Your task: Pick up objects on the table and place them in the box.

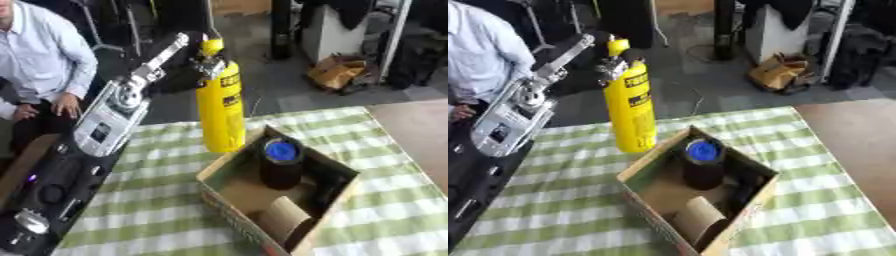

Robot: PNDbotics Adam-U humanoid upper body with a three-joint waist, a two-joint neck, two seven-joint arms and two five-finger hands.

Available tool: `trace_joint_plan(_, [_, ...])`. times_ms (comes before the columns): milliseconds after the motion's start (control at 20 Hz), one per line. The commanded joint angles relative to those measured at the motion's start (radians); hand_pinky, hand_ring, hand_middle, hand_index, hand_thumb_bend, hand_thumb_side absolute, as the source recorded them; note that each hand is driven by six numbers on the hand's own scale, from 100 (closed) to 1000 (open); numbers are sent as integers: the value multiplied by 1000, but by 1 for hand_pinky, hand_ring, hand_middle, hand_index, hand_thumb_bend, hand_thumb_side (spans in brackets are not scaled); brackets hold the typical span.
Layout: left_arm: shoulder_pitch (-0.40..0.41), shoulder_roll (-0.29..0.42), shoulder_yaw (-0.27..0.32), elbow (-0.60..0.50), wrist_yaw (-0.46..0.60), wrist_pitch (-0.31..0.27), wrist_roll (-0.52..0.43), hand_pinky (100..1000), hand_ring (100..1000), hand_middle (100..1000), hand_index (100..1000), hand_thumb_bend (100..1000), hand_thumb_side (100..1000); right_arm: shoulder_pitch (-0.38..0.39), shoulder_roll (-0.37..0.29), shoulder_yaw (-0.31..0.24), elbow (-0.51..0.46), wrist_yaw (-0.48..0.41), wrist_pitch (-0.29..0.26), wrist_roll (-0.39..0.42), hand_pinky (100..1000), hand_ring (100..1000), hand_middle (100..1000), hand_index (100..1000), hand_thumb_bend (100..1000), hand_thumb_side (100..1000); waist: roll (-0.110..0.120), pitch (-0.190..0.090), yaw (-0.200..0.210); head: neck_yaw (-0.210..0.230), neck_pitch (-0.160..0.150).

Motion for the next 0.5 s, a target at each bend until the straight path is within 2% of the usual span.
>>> trace_joint_plan(50, [-30, -10, 9, 32, -9, -4, -12, 202, 377, 472, 639, 100, 504, -9, 0, 3, -16, -1, -33, -26, 798, 737, 673, 579, 100, 936, -3, -22, -2, 5, 5])
trace_joint_plan(500, [-60, -56, 7, 151, -54, -16, -30, 207, 382, 479, 641, 100, 493, -10, 5, 6, -16, -5, -37, -26, 798, 736, 672, 579, 100, 932, 4, -20, -13, 4, 12])
